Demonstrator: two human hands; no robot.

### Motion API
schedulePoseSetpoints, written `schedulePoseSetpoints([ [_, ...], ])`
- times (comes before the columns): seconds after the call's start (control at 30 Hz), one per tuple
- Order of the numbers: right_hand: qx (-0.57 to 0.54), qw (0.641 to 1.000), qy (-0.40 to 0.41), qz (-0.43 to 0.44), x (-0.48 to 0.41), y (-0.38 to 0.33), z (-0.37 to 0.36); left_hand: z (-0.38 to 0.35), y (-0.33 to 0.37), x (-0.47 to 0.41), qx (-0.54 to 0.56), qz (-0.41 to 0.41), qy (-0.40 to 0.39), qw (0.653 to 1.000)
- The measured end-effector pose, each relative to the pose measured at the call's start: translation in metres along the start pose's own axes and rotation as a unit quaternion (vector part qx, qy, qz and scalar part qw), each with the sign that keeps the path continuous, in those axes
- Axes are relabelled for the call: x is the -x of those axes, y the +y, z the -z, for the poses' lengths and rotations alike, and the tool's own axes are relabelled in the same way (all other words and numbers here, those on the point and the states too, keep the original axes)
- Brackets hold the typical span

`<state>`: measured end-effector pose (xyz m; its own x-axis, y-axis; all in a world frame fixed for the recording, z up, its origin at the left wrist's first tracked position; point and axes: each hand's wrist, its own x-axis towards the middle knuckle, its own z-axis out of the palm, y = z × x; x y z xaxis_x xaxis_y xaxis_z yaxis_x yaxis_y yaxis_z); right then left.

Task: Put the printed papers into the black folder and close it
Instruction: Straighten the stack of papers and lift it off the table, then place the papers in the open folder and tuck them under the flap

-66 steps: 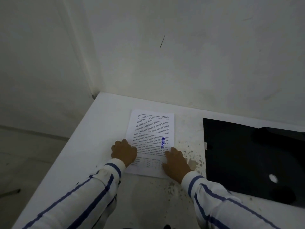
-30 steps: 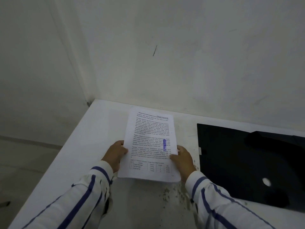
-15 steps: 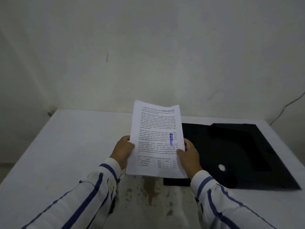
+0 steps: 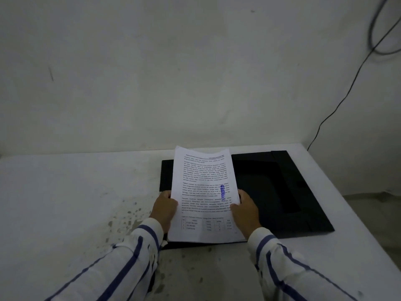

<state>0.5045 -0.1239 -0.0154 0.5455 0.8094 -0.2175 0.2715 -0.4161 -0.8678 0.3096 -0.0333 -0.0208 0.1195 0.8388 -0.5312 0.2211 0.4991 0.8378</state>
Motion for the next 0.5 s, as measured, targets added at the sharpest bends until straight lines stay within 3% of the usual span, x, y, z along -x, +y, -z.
schedulePoseSetpoints([
  [0.33,0.077,0.994,-0.076,-0.026,-0.022,0.018,0.007,-0.021,-0.014,-0.012,0.001,0.040,0.024,0.999],
  [0.5,0.117,0.990,-0.070,-0.035,-0.025,0.018,0.009,-0.023,-0.018,-0.014,-0.001,0.037,0.032,0.999],
])
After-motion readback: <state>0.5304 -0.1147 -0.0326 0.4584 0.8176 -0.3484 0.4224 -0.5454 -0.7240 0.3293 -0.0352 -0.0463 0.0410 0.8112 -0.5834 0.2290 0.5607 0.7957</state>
